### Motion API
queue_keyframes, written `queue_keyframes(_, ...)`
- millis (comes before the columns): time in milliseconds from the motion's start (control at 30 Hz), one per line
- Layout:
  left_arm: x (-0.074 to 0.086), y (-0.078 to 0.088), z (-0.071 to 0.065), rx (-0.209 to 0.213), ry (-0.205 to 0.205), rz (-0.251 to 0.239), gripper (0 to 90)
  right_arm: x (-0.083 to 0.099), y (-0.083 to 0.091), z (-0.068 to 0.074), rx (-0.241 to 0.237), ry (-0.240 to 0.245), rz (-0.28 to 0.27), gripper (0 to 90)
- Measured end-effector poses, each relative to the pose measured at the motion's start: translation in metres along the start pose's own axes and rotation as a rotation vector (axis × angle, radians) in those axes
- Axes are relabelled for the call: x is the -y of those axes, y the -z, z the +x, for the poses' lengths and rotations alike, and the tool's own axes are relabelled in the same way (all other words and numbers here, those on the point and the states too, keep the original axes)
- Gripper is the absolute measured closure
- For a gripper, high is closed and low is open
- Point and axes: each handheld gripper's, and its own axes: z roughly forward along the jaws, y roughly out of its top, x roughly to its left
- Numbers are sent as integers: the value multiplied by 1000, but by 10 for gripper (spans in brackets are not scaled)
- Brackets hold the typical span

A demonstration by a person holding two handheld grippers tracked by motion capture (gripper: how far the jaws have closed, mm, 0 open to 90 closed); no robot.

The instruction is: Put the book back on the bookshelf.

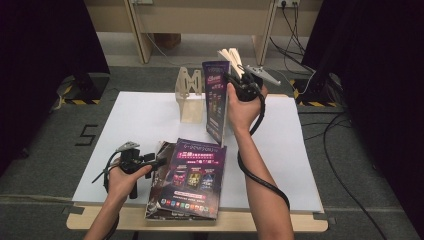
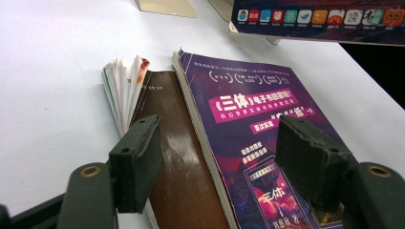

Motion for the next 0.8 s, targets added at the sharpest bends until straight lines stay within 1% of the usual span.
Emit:
queue_keyframes(67,0,0,0,2,1,1,318,0,-2,1,5,5,-1,834)
queue_keyframes(100,0,0,0,1,1,1,319,-1,-3,1,8,16,-4,834)
queue_keyframes(333,1,-1,1,-1,6,2,318,-3,-9,0,15,21,-17,834)
queue_keyframes(533,1,-2,1,1,6,2,319,-4,-16,3,22,35,-26,834)
queue_keyframes(733,2,-2,2,1,9,4,319,-3,-23,3,27,39,-20,834)
queue_keyframes(800,2,-2,2,0,9,4,319,-3,-25,4,27,48,-24,834)
